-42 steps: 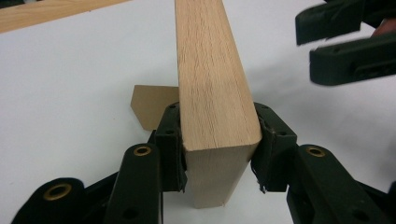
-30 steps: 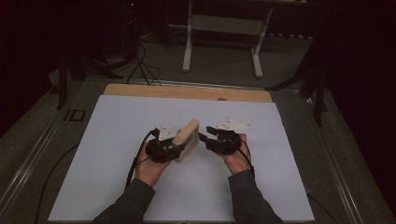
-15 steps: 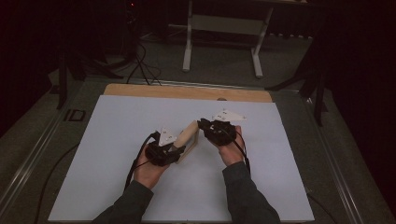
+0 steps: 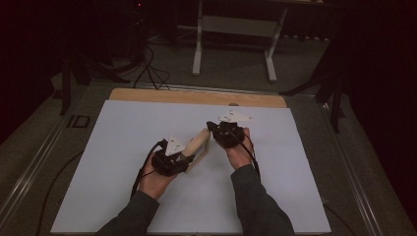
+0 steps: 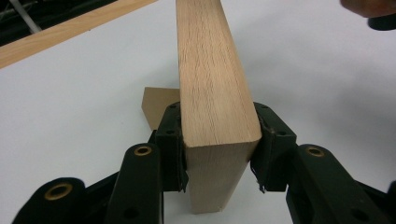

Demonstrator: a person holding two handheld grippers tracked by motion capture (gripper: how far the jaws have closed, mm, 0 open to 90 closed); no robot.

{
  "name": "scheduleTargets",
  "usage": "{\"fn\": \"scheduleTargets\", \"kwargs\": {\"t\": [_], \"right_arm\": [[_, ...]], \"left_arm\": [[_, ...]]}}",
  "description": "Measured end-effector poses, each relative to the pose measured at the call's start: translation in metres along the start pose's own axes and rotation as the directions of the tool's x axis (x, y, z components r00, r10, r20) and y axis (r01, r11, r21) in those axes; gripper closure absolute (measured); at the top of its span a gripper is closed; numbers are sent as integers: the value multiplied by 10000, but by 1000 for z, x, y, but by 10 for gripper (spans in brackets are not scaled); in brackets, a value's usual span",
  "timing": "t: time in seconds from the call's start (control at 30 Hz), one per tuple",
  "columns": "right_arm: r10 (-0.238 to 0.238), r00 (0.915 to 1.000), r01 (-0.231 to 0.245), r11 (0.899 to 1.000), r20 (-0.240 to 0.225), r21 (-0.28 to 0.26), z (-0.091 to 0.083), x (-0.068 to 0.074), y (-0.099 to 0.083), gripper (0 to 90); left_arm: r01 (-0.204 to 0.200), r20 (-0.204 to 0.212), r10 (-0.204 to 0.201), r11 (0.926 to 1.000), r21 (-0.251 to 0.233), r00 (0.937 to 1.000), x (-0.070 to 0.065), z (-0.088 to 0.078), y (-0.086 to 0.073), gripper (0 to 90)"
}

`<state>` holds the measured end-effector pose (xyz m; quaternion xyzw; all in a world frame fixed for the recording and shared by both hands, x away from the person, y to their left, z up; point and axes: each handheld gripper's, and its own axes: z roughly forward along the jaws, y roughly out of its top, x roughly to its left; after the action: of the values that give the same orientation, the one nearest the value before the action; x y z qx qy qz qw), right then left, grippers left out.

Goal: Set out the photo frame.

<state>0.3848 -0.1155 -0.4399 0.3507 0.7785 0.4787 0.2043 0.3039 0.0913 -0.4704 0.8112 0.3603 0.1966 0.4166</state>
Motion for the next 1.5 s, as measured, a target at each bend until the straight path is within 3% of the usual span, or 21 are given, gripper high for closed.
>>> {"fn": "scheduleTargets", "kwargs": {"t": [0.23, 0.73, 1.03, 1.5], "right_arm": [[-50, 10000, 48, 9996, 76, 274, 10, -2, 0, 897], [-73, 9998, 78, 9995, -159, 295, 19, 5, 5, 897], [-407, 9992, 408, 9972, -36, 623, 24, 8, 5, 896], [-535, 9986, 529, 9946, 37, 888, 22, 8, 5, 897]], "left_arm": [[-114, 58, 114, 9999, 10, 9999, 1, -1, -1, 601], [-306, 58, 306, 9995, -12, 9995, -1, -1, -1, 602], [-405, 23, 405, 9992, 11, 9992, -2, -1, -1, 600], [-164, -181, 166, 9998, 106, 9997, 5, -3, -2, 585]]}}
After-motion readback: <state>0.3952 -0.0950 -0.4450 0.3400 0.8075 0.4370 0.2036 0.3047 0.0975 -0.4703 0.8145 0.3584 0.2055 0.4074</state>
